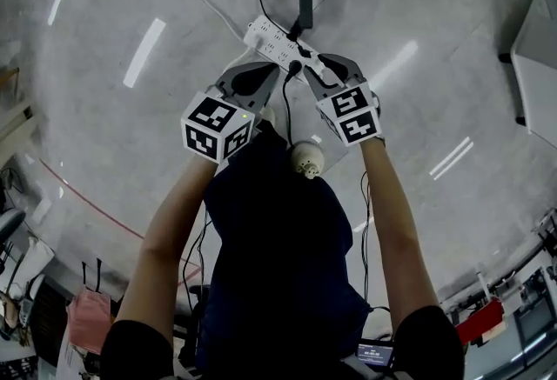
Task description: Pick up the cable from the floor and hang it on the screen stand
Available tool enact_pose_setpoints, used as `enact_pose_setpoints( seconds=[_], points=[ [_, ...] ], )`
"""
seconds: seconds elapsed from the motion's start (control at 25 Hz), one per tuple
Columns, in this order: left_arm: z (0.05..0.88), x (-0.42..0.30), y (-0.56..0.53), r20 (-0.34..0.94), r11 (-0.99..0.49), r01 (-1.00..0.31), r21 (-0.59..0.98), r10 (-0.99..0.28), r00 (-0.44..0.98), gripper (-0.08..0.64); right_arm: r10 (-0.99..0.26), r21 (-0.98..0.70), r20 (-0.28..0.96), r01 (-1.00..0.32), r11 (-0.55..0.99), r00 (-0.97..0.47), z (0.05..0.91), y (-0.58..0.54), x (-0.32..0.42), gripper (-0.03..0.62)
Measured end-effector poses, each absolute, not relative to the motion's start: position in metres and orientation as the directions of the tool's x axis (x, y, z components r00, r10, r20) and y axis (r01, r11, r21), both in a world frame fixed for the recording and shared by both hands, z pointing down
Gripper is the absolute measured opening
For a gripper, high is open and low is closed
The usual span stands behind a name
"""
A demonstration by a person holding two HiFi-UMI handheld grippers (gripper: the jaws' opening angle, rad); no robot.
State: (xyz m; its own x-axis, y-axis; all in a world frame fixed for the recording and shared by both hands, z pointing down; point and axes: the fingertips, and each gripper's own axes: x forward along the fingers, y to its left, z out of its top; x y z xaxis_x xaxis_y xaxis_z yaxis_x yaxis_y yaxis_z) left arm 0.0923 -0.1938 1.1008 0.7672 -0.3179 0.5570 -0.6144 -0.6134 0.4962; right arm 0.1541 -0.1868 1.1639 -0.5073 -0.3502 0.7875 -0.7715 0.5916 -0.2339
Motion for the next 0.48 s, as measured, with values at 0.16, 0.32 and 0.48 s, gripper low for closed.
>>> enact_pose_setpoints(
  seconds=[0.16, 0.32, 0.48],
  points=[
    [1.140, 0.085, -0.195, 0.563, -0.582, -0.626, 0.519, -0.318, 0.763, 0.006, -0.303, -0.216, 0.811, -0.737, 0.641, -0.500, 1.210, -0.191, 0.150, 0.137],
    [1.164, 0.085, -0.194, 0.560, -0.572, -0.618, 0.539, -0.305, 0.770, 0.006, -0.232, -0.161, 0.851, -0.657, 0.737, -0.470, 1.245, -0.192, 0.149, 0.137],
    [1.178, 0.089, -0.192, 0.561, -0.595, -0.599, 0.536, -0.279, 0.780, 0.006, -0.164, -0.106, 0.887, -0.536, 0.838, -0.432, 1.265, -0.188, 0.146, 0.137]
  ],
)
